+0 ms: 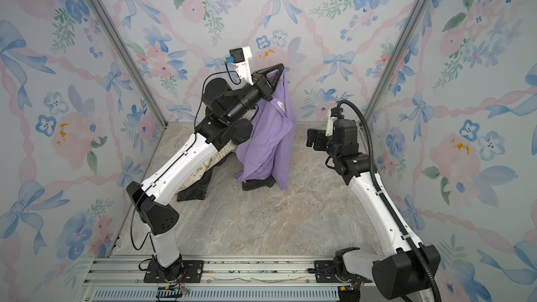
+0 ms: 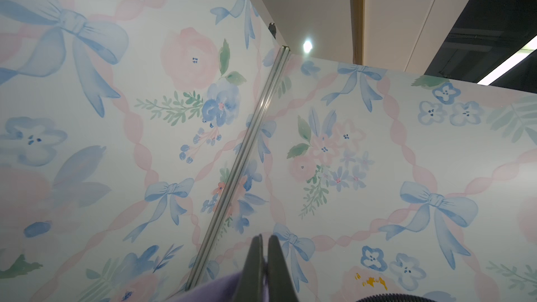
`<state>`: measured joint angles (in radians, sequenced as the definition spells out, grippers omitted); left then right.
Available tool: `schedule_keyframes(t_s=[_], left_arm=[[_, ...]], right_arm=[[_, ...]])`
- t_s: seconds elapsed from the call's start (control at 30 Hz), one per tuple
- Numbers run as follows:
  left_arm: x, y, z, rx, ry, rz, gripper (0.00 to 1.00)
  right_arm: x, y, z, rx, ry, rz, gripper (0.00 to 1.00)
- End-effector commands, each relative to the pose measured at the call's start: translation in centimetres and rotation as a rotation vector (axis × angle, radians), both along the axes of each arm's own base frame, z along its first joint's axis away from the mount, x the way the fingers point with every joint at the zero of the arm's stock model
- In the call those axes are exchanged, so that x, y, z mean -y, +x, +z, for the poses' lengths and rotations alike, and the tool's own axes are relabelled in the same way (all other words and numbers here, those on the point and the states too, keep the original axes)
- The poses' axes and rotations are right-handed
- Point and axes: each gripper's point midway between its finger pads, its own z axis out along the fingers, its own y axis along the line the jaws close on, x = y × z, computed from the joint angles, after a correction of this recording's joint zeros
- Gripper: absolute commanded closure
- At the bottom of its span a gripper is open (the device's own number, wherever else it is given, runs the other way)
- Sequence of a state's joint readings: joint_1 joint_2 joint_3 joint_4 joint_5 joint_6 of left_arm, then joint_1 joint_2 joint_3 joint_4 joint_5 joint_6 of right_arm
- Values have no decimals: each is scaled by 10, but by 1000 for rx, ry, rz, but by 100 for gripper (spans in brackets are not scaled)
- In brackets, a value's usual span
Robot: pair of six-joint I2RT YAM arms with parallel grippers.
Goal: Pick out a specific cloth from the pile
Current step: 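Swing the left gripper away from the pile and drop the lavender shirt, then lower the right gripper onto the lavender shirt and grasp it while the left arm withdraws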
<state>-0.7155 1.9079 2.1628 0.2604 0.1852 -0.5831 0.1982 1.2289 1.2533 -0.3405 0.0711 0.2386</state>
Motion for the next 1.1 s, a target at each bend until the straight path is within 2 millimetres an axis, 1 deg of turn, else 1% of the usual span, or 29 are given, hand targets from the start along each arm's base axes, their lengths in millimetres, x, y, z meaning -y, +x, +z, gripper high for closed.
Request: schedule_keyframes(t_s=[0.0, 0.07, 0.17, 0.23, 0.3, 0.33, 0.37, 0.4, 0.43, 0.5, 0.57, 0.6, 0.67, 0.7, 0.73, 0.83, 0.93, 1.03, 1.07], left_arm=[[24, -18, 15, 35, -46, -93, 100], [41, -20, 13, 33, -56, -124, 100], [66, -19, -3, -3, -62, -179, 100], [82, -14, -23, -46, -38, -200, 100], [101, -6, -58, -117, 34, -217, 100], [109, -2, -75, -150, 73, -224, 97], [117, 2, -98, -198, 125, -228, 87], [124, 5, -119, -237, 175, -233, 73], [128, 7, -137, -267, 220, -236, 64], [129, 9, -172, -317, 322, -218, 41], [119, 12, -193, -351, 403, -160, 23], [113, 12, -199, -349, 442, -140, 16], [100, 11, -208, -346, 501, -105, 4], [91, 11, -212, -352, 528, -83, 2], [83, 12, -215, -362, 545, -62, 2], [48, 17, -224, -406, 574, 23, 2], [7, 21, -221, -419, 585, 142, 2], [-35, 22, -215, -424, 590, 269, 2], [-50, 23, -214, -429, 588, 313, 2]], right_arm=[[33, -10, 15, 32, 35, -133, 3], [48, -14, 16, 35, 44, -182, 3], [64, -20, 15, 30, 48, -236, 3], [72, -24, 14, 24, 50, -265, 3], [80, -27, 11, 15, 54, -298, 3], [83, -29, 10, 12, 58, -312, 3], [86, -30, 8, 7, 63, -327, 3], [90, -32, 7, 2, 69, -343, 3], [92, -33, 4, -5, 76, -357, 3], [97, -35, -1, -21, 90, -385, 3], [101, -38, -6, -37, 101, -409, 3], [103, -39, -9, -43, 106, -416, 3], [104, -40, -14, -55, 112, -425, 3], [104, -41, -16, -59, 116, -425, 3], [102, -40, -17, -64, 120, -419, 3], [95, -37, -25, -91, 139, -383, 3], [79, -32, -40, -150, 155, -324, 3], [53, -27, -56, -209, 122, -245, 3], [40, -26, -61, -228, 104, -207, 3]])
